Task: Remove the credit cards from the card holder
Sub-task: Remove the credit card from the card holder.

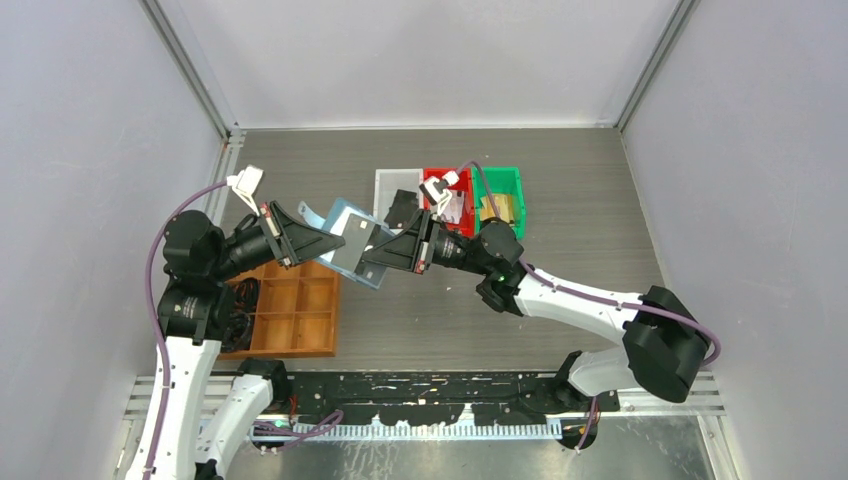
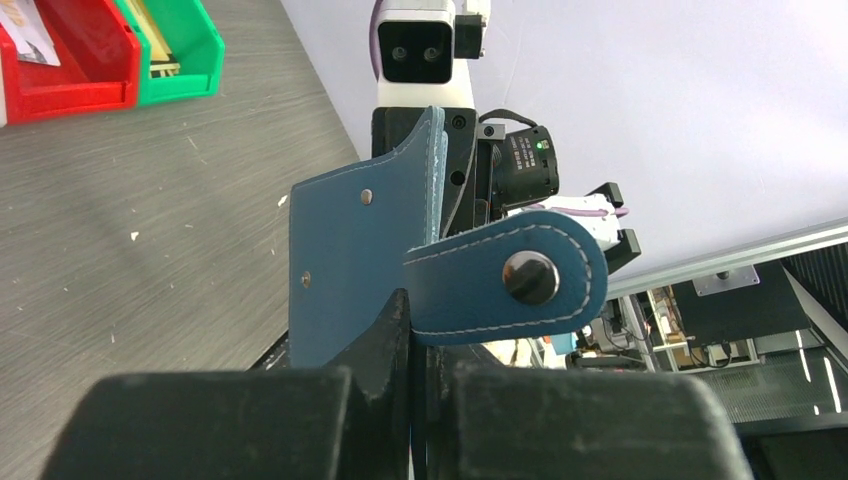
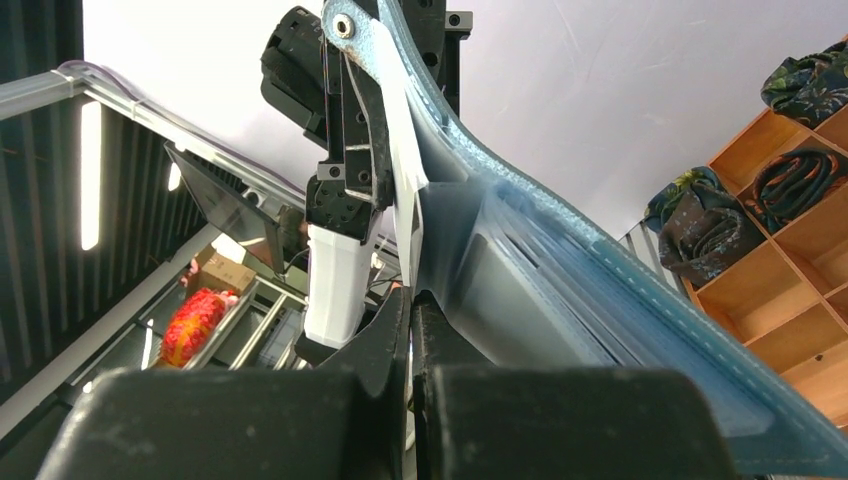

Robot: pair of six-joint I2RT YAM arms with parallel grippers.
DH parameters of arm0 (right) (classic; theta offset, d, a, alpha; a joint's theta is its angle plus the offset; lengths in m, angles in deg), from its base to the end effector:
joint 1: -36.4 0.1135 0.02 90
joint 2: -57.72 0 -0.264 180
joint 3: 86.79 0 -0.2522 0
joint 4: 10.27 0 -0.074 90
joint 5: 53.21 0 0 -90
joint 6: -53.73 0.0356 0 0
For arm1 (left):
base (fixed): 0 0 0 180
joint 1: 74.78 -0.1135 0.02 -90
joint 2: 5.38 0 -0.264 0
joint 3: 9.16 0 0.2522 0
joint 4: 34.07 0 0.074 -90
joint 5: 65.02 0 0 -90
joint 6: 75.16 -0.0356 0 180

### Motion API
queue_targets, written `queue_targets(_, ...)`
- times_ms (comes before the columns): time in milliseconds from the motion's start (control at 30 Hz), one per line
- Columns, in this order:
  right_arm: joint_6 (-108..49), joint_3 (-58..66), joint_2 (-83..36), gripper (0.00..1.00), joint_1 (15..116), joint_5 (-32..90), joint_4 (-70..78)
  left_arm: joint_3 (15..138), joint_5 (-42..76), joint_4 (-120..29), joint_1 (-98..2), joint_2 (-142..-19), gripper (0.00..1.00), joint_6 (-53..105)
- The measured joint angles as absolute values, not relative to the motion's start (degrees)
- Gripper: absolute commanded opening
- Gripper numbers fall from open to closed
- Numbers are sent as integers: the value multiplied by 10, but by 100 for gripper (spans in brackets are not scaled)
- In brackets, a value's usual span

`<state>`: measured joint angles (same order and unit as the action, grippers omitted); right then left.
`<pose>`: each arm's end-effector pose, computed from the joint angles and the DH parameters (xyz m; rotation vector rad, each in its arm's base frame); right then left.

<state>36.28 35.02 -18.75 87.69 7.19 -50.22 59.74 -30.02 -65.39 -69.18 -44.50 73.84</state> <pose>0.1709 0.2414 0.3298 -0.2929 1.5591 2.1056 0.1250 -0.0416 0.4028 0.0056 1.8491 -1.5837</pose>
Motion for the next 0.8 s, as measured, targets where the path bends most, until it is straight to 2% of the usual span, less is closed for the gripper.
queue_targets(533, 363, 370, -188, 2, 877, 92, -525, 602, -291, -657, -693, -446, 0, 740)
queue_targets(567, 363, 370, -188, 10, 877, 92, -526, 603, -291, -657, -693, -446, 0, 740)
queue_targets(600, 363, 370, -188, 22, 877, 92, -527, 604, -291, -657, -693, -446, 0, 740)
queue_targets(733, 374, 370, -189, 35, 878, 97, -531, 611, -291, -656, -693, -446, 0, 742)
queue_targets(800, 382, 370, -194, 36, 878, 100, -540, 615, -291, -655, -693, -446, 0, 742)
